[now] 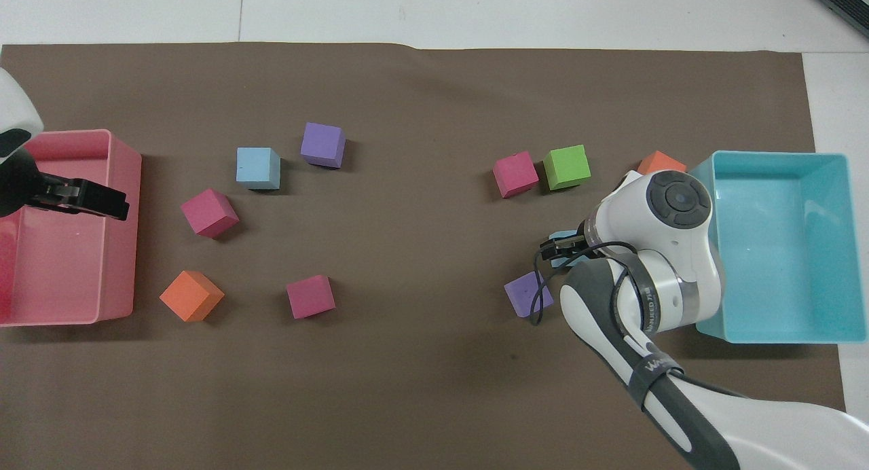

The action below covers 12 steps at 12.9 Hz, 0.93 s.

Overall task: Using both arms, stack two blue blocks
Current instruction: 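Reach the right gripper down to the light-blue cube on its side, then close the right gripper on the light-blue cube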

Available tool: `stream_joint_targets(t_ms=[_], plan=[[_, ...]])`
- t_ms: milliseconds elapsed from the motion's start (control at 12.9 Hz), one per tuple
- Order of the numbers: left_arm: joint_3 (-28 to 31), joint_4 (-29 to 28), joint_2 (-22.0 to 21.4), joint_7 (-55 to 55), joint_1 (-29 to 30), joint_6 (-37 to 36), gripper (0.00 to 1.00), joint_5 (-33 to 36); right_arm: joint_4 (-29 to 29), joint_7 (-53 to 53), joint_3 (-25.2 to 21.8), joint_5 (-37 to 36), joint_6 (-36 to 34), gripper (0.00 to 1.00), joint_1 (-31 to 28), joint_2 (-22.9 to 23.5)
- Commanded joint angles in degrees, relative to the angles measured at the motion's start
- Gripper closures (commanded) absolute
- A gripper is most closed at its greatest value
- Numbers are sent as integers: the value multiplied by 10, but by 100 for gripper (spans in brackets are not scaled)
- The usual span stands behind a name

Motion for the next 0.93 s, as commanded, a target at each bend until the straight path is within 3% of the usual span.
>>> stream_joint_targets(t_ms=[0, 465, 542, 774, 852], plan=[[5, -17, -15, -6, -9, 9, 0, -1, -29, -28, 1, 14, 38, 0, -3, -3], [5, -20, -16, -4, -8, 13, 0, -1, -33, -26, 1, 13, 50, 0, -4, 6], [5, -20, -16, -4, -8, 14, 0, -1, -33, -23, 1, 14, 50, 21, -3, 6], [5, -20, -16, -2, -8, 17, 0, -1, -27, -12, 1, 14, 43, 100, -3, 9], [5, -20, -15, -1, -8, 24, 0, -1, -24, 0, 1, 15, 43, 100, -3, 10]])
